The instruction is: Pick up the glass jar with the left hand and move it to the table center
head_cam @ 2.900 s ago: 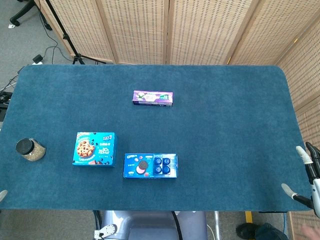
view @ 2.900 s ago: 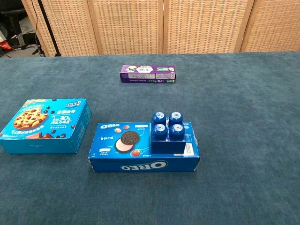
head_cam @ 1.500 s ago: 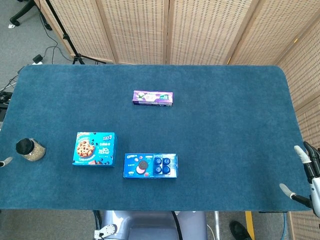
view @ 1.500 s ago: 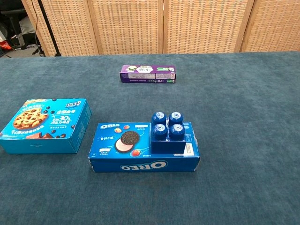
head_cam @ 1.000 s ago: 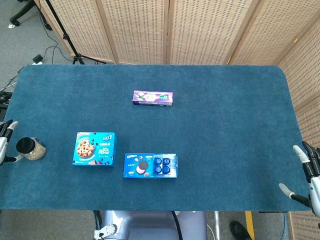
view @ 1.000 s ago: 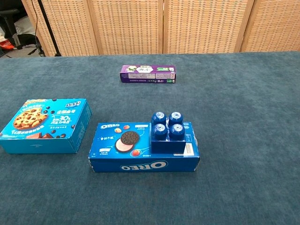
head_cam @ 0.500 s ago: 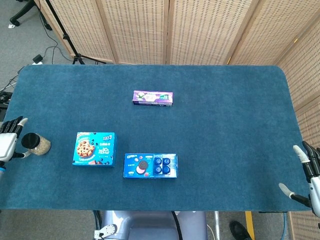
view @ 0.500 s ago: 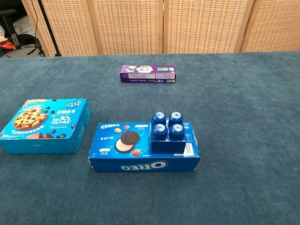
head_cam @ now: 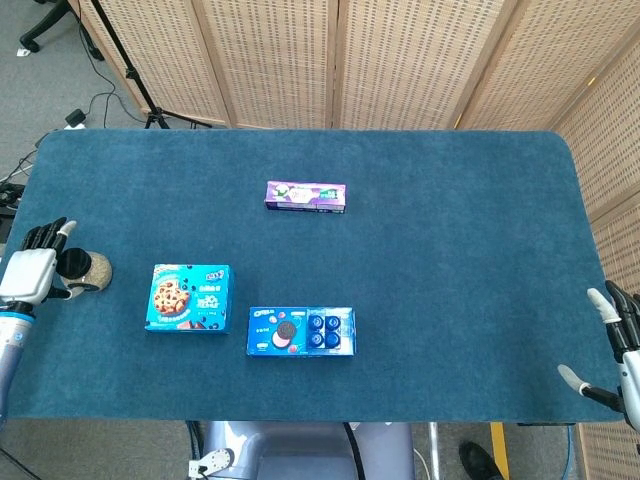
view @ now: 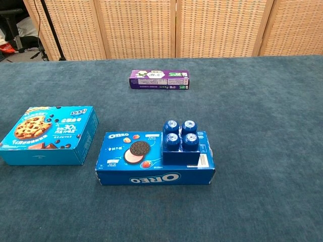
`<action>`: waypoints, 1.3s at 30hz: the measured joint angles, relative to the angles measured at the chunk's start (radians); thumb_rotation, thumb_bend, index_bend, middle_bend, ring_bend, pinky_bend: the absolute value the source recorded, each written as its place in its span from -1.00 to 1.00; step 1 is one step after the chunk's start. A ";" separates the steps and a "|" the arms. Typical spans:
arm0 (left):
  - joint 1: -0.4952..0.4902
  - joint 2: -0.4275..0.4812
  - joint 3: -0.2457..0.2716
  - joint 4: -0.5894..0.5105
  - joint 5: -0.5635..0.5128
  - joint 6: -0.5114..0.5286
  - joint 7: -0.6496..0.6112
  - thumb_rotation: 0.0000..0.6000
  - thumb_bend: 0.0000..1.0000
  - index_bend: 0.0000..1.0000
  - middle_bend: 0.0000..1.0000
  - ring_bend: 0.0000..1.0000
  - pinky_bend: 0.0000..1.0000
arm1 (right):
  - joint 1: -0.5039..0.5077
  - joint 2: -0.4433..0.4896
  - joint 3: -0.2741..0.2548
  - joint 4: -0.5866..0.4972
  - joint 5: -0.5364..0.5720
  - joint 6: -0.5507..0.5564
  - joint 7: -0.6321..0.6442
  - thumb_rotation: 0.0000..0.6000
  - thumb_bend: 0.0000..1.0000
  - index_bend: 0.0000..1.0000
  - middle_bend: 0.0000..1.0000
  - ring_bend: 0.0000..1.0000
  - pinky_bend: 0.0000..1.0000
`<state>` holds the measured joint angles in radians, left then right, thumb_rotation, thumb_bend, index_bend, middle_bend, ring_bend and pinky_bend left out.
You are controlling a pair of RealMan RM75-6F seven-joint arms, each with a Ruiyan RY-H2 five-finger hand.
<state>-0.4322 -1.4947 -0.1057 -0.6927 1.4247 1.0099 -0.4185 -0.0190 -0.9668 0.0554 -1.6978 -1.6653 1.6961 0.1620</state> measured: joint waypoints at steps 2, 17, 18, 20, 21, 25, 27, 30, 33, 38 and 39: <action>-0.012 -0.003 -0.005 0.003 -0.006 -0.015 0.013 1.00 -1.00 -1.00 -1.00 -1.00 -1.00 | 0.001 0.000 0.001 -0.002 0.001 -0.002 -0.002 1.00 -1.00 -1.00 -1.00 -1.00 -1.00; -0.135 -0.104 -0.042 0.162 -0.056 -0.167 0.079 1.00 -1.00 -1.00 -1.00 -1.00 -1.00 | 0.041 -0.020 0.024 -0.007 0.083 -0.094 -0.067 1.00 -1.00 -1.00 -1.00 -1.00 -1.00; -0.144 -0.112 -0.044 0.177 -0.058 -0.176 0.080 1.00 -1.00 -1.00 -1.00 -1.00 -1.00 | 0.043 -0.022 0.025 -0.007 0.089 -0.100 -0.073 1.00 -1.00 -1.00 -1.00 -1.00 -1.00; -0.165 -0.130 -0.051 0.211 -0.065 -0.195 0.078 1.00 -1.00 -1.00 -1.00 -1.00 -1.00 | 0.047 -0.025 0.029 -0.009 0.101 -0.107 -0.080 1.00 -1.00 -1.00 -1.00 -1.00 -1.00; -0.173 -0.138 -0.054 0.226 -0.067 -0.203 0.077 1.00 -1.00 -1.00 -1.00 -1.00 -1.00 | 0.048 -0.026 0.031 -0.009 0.106 -0.109 -0.082 1.00 -1.00 -1.00 -1.00 -1.00 -1.00; -0.207 -0.165 -0.068 0.293 -0.081 -0.240 0.073 1.00 -1.00 -1.00 -1.00 -1.00 -1.00 | 0.051 -0.028 0.039 -0.013 0.127 -0.116 -0.090 1.00 -1.00 -1.00 -1.00 -1.00 -1.00; -0.227 -0.177 -0.079 0.323 -0.091 -0.261 0.062 1.00 -1.00 -1.00 -1.00 -1.00 -1.00 | 0.051 -0.030 0.042 -0.015 0.133 -0.116 -0.098 1.00 -1.00 -1.00 -1.00 -1.00 -1.00; -0.237 -0.179 -0.087 0.331 -0.097 -0.266 0.027 1.00 -1.00 -1.00 -1.00 -1.00 -1.00 | 0.050 -0.032 0.043 -0.019 0.134 -0.114 -0.108 1.00 -1.00 -1.00 -1.00 -1.00 -1.00; -0.232 -0.166 -0.085 0.314 -0.090 -0.240 -0.022 1.00 -1.00 -1.00 -1.00 -1.00 -1.00 | 0.047 -0.034 0.041 -0.022 0.129 -0.107 -0.116 1.00 -1.00 -1.00 -1.00 -1.00 -1.00; -0.183 -0.089 -0.068 0.224 -0.070 -0.182 -0.122 1.00 -1.00 -1.00 -1.00 -1.00 -1.00 | 0.039 -0.037 0.037 -0.016 0.110 -0.087 -0.116 1.00 -1.00 -1.00 -1.00 -1.00 -1.00; -0.171 -0.070 -0.065 0.201 -0.067 -0.171 -0.140 1.00 -1.00 -1.00 -1.00 -1.00 -1.00 | 0.038 -0.038 0.036 -0.014 0.105 -0.083 -0.114 1.00 -1.00 -1.00 -1.00 -1.00 -1.00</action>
<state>-0.6033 -1.5647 -0.1708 -0.4919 1.3579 0.8390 -0.5583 0.0194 -1.0046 0.0911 -1.7115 -1.5606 1.6132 0.0477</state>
